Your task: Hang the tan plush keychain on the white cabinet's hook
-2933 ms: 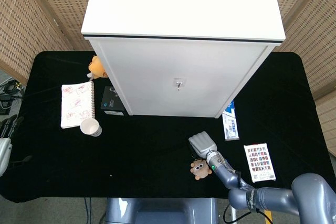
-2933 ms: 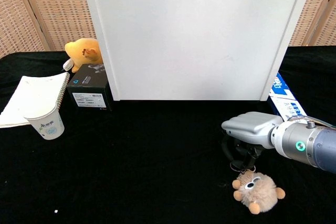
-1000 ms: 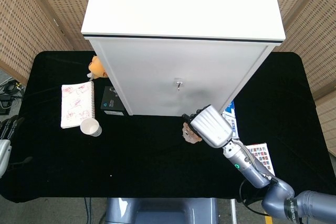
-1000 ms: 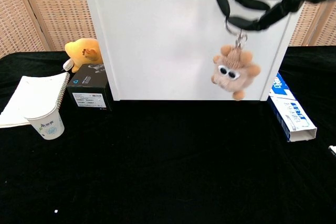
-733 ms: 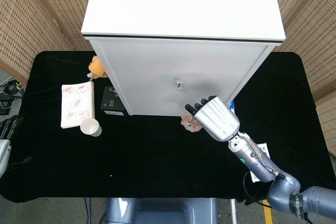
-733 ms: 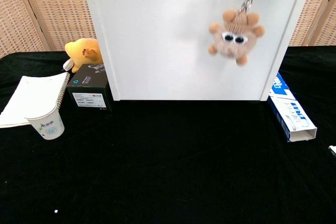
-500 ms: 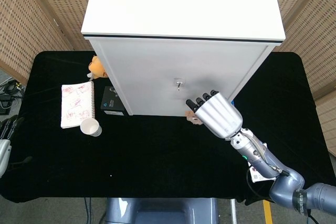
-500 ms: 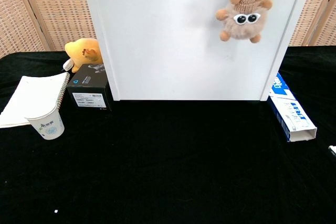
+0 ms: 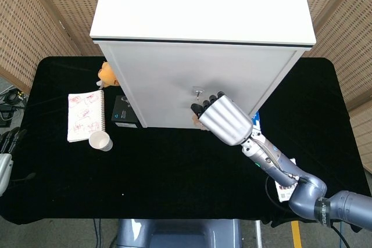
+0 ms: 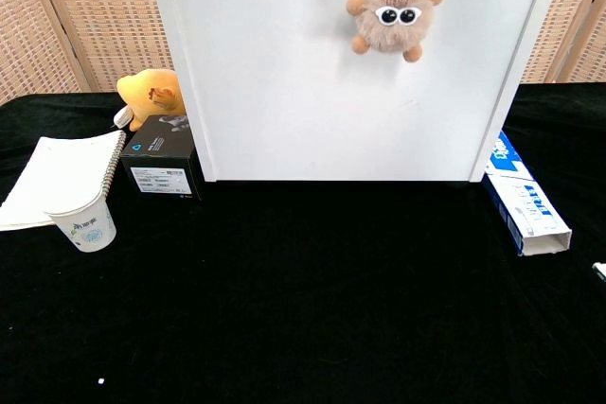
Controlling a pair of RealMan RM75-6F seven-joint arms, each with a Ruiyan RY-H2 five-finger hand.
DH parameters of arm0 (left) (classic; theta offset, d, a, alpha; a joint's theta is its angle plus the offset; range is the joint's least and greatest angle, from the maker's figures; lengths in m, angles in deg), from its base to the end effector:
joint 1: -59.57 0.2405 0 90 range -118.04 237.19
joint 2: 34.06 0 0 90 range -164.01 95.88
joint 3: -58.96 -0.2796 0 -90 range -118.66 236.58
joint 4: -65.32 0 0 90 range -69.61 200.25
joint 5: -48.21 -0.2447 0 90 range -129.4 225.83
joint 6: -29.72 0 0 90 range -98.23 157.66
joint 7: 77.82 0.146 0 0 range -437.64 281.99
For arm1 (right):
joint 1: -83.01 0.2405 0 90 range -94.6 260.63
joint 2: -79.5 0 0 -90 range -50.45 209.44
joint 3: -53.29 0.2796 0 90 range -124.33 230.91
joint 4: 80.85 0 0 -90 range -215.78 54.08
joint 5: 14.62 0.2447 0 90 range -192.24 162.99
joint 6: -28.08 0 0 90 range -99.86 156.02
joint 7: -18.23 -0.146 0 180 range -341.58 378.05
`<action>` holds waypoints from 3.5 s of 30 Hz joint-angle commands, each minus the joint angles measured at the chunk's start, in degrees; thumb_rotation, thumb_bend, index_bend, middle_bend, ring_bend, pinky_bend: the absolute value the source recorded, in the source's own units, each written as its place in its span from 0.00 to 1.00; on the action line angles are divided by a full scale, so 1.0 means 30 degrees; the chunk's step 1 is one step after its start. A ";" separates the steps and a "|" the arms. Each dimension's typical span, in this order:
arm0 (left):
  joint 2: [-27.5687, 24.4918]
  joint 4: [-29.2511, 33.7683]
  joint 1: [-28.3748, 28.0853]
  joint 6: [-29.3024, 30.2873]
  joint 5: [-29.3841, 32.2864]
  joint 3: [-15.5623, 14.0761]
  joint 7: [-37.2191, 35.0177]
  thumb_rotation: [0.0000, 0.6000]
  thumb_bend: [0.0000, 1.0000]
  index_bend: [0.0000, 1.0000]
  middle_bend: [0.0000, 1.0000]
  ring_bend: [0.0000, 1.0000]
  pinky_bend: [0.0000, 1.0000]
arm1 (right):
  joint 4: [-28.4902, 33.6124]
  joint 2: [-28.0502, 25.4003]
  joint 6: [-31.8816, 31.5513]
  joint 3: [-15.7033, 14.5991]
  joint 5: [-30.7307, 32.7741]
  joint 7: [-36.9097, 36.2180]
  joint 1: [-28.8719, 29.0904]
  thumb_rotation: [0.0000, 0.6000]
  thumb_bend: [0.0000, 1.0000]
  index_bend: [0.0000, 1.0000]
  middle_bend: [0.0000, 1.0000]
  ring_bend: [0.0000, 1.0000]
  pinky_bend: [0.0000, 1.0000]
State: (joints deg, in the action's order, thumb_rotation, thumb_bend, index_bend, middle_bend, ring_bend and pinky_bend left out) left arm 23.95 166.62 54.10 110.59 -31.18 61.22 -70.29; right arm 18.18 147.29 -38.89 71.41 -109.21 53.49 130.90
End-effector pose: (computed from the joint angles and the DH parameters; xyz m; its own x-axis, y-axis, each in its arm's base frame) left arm -0.3374 0.1851 0.1523 0.4539 0.0972 0.8857 0.8840 0.0755 -0.4613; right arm -0.0356 -0.3667 0.1020 0.5172 0.5743 0.6346 -0.3079 -0.5670 0.7640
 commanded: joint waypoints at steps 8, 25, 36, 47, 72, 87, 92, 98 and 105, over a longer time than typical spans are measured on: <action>-0.0085 -0.0048 -0.0080 -0.0171 0.0173 0.0071 -0.0150 1.00 0.00 0.00 0.00 0.00 0.00 | -0.0216 0.0227 0.0594 0.0429 0.1018 0.1031 0.0554 1.00 0.66 0.74 0.93 0.90 1.00; -0.0059 -0.0042 -0.0097 -0.0177 0.0124 0.0025 -0.0068 1.00 0.00 0.00 0.00 0.00 0.00 | 0.0234 0.1058 0.1903 0.0850 0.2784 0.3272 0.2031 1.00 0.64 0.73 0.93 0.90 1.00; -0.0125 -0.0087 -0.0088 -0.0162 0.0155 0.0049 -0.0219 1.00 0.00 0.00 0.00 0.00 0.00 | 0.0001 0.1246 0.1898 0.0662 0.3462 0.3993 0.2292 1.00 0.64 0.73 0.93 0.90 1.00; -0.0090 -0.0098 -0.0090 -0.0157 0.0142 0.0035 -0.0176 1.00 0.00 0.00 0.00 0.00 0.00 | -0.0279 0.1143 0.1620 0.0350 0.3497 0.3844 0.2278 1.00 0.63 0.73 0.93 0.90 1.00; -0.0085 -0.0118 -0.0078 -0.0152 0.0074 -0.0010 -0.0192 1.00 0.00 0.00 0.00 0.00 0.00 | 0.0829 0.0116 -0.0445 0.0850 0.2706 0.3677 0.1838 1.00 0.27 0.69 0.93 0.90 1.00; -0.0204 0.0062 0.0225 0.0505 -0.0444 -0.0119 -0.0250 1.00 0.00 0.00 0.00 0.00 0.00 | 0.0844 -0.2749 -0.6730 -0.3210 -0.1153 -0.2554 -0.4966 1.00 0.24 0.52 0.60 0.61 0.66; 0.0069 0.0036 0.0421 0.1002 -0.0837 -0.0219 0.0129 1.00 0.00 0.00 0.00 0.00 0.00 | 0.0078 -0.2873 -0.7968 -0.4642 -0.0859 -0.4665 -0.7280 1.00 0.06 0.32 0.33 0.30 0.28; 0.0366 -0.0195 0.0575 0.1470 -0.1318 -0.0275 0.0185 1.00 0.00 0.00 0.00 0.00 0.00 | 0.0348 -0.3305 -0.7929 -0.5685 0.0835 -0.4499 -0.9330 1.00 0.00 0.01 0.00 0.00 0.02; 0.0456 -0.0414 0.0716 0.1824 -0.1963 -0.0418 -0.0131 1.00 0.00 0.00 0.00 0.00 0.00 | -0.0083 -0.3182 -0.7829 -0.6329 0.2296 -0.6621 -1.1116 1.00 0.00 0.00 0.00 0.00 0.00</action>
State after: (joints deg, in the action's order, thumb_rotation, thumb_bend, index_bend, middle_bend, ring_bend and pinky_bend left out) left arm 25.31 165.44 56.22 116.00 -36.97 60.00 -70.62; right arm 18.44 137.67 -62.55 52.87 -103.12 34.96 98.58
